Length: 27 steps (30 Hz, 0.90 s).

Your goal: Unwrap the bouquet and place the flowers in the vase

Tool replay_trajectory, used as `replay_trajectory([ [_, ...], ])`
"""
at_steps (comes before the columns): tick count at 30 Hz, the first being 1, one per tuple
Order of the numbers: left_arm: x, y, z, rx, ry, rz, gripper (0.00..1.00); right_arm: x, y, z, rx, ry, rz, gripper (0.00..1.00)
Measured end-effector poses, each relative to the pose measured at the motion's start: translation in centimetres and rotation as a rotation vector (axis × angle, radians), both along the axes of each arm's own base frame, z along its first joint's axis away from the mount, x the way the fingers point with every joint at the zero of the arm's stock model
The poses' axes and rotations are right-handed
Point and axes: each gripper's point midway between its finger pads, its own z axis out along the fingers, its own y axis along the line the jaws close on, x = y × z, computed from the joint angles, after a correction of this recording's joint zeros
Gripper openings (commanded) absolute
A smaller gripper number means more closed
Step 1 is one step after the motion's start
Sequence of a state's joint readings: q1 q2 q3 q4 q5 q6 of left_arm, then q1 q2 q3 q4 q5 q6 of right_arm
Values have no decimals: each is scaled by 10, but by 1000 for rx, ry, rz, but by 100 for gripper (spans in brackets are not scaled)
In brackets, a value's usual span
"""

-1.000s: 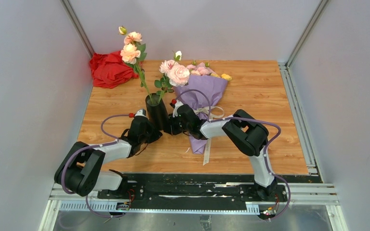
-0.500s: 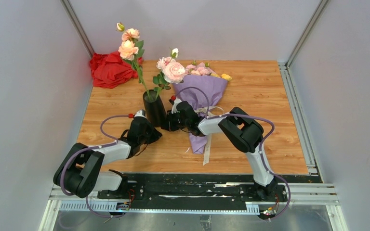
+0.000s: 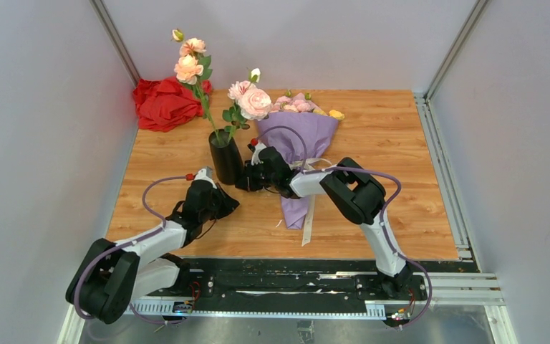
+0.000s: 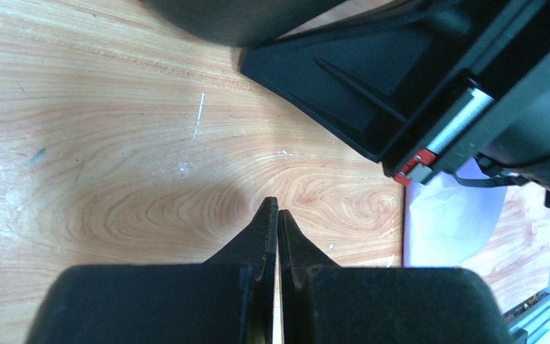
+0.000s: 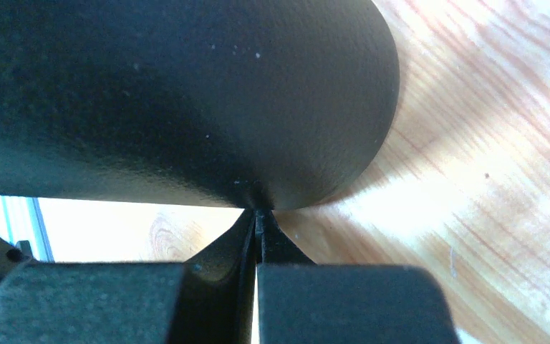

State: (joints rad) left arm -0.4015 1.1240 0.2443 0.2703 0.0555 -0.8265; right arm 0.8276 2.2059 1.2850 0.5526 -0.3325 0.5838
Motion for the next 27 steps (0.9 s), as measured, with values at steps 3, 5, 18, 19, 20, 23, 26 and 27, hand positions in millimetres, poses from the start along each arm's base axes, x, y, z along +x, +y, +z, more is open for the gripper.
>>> replay_trajectory([
  [3,-1,2,6,0,-13,5,0,5,4,0,6,-2,2,0],
  [5,-3,4,10,4,-23,10,0,8,6,0,10,-2,4,0],
  [18,-23,36,35,88,-87,77,0,37,11,1,38,-6,0,0],
  [19,-24,37,33,96,-83,79,0,39,11,1,40,-7,-1,0],
  [20,-26,39,32,104,-76,81,0,40,12,1,42,-6,0,0],
  [23,-30,44,27,128,-56,88,0,46,14,1,47,-7,3,0],
  [26,-34,47,23,143,-40,90,0,51,16,2,52,-11,1,0],
  [27,-34,48,22,147,-36,91,0,52,17,2,53,-11,1,0],
])
